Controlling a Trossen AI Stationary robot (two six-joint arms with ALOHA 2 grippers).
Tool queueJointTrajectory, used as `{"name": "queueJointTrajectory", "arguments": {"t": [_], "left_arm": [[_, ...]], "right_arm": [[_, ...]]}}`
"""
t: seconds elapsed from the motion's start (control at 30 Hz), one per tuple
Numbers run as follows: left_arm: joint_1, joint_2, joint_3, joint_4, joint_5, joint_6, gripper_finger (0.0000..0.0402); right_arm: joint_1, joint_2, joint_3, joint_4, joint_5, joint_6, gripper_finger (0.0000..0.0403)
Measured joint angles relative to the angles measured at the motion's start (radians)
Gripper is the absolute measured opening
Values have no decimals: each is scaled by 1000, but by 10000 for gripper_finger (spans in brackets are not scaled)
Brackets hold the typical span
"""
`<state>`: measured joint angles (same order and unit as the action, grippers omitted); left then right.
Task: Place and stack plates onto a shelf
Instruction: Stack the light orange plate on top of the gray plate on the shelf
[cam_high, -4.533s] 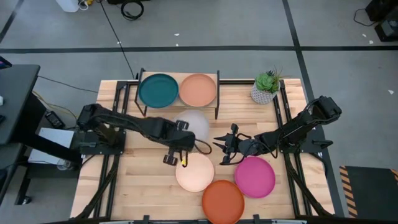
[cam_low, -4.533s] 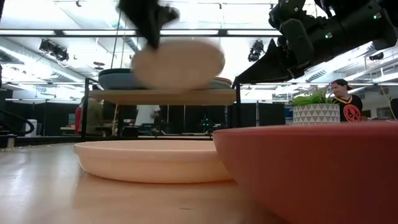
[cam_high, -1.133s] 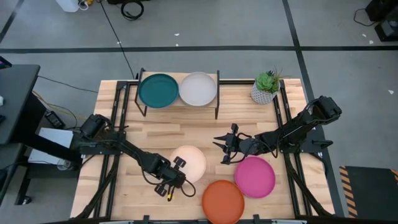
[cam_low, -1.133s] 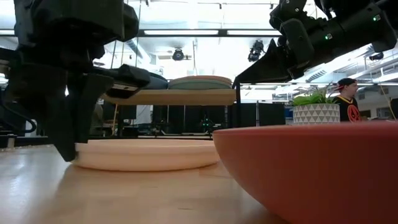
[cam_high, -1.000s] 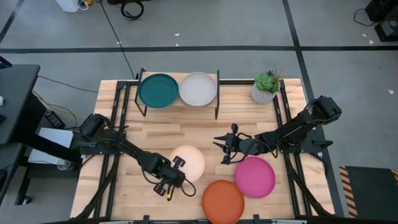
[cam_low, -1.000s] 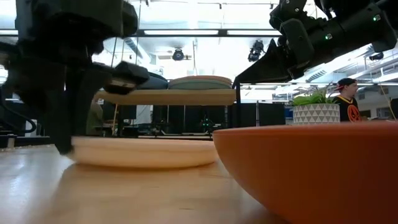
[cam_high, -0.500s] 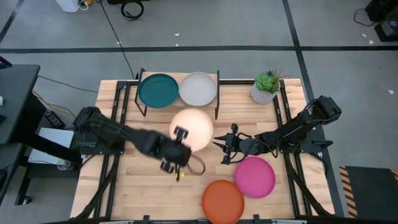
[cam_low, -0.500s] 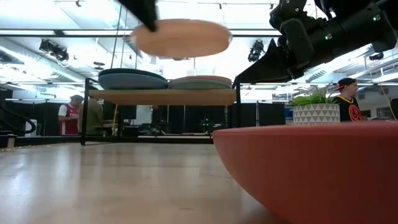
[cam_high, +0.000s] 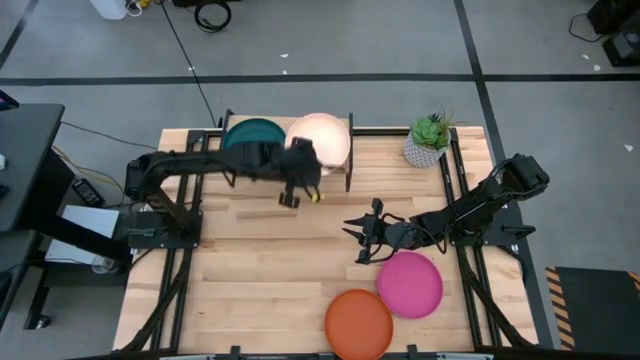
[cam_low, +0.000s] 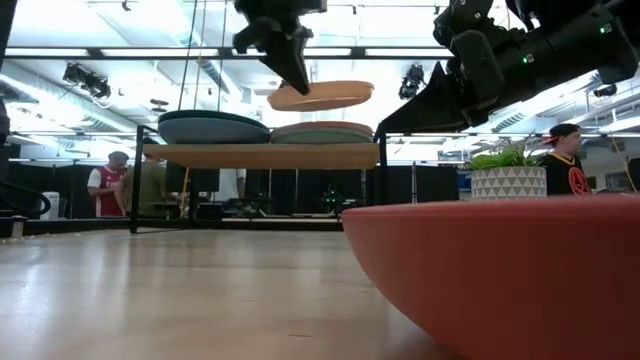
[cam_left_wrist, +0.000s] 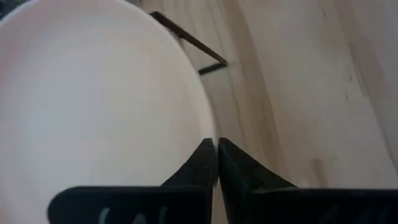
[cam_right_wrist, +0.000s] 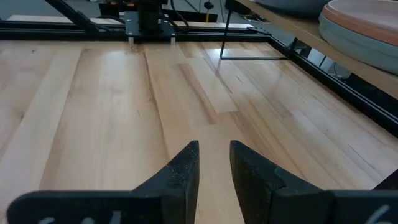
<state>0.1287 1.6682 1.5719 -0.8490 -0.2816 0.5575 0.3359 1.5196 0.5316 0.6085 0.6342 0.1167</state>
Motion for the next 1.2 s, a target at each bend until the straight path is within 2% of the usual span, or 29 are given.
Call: {"name": "queueJointTrajectory", "arguments": {"t": [0.2, 0.33, 0.47, 0.6, 0.7, 0.73, 0.8, 0.9, 1.07, 1.2], "left_arm": [[157, 0, 0, 76, 181, -7, 28], [185, 0, 0, 113, 212, -22, 65], [164, 0, 0, 135, 223, -22, 116], [110, -10, 0, 163, 201, -20, 156], [49, -23, 1, 167, 196, 16, 167], [28, -23, 1, 156, 160, 38, 167], [-3, -22, 0, 156, 10, 78, 166], [6, -22, 0, 161, -145, 90, 160], [120, -22, 0, 144, -159, -20, 153], [212, -12, 0, 90, -74, -88, 153]], "right_arm": [[0, 0, 0, -3, 0, 0, 96], [0, 0, 0, -3, 0, 0, 96], [0, 0, 0, -4, 0, 0, 96], [0, 0, 0, -4, 0, 0, 96], [0, 0, 0, -5, 0, 0, 96], [0, 0, -1, -5, 0, 0, 96], [0, 0, -1, -4, 0, 0, 96], [0, 0, -1, 4, 0, 1, 97], [0, 0, -1, 9, -7, 3, 96], [0, 0, -1, 11, -7, 3, 96]]}}
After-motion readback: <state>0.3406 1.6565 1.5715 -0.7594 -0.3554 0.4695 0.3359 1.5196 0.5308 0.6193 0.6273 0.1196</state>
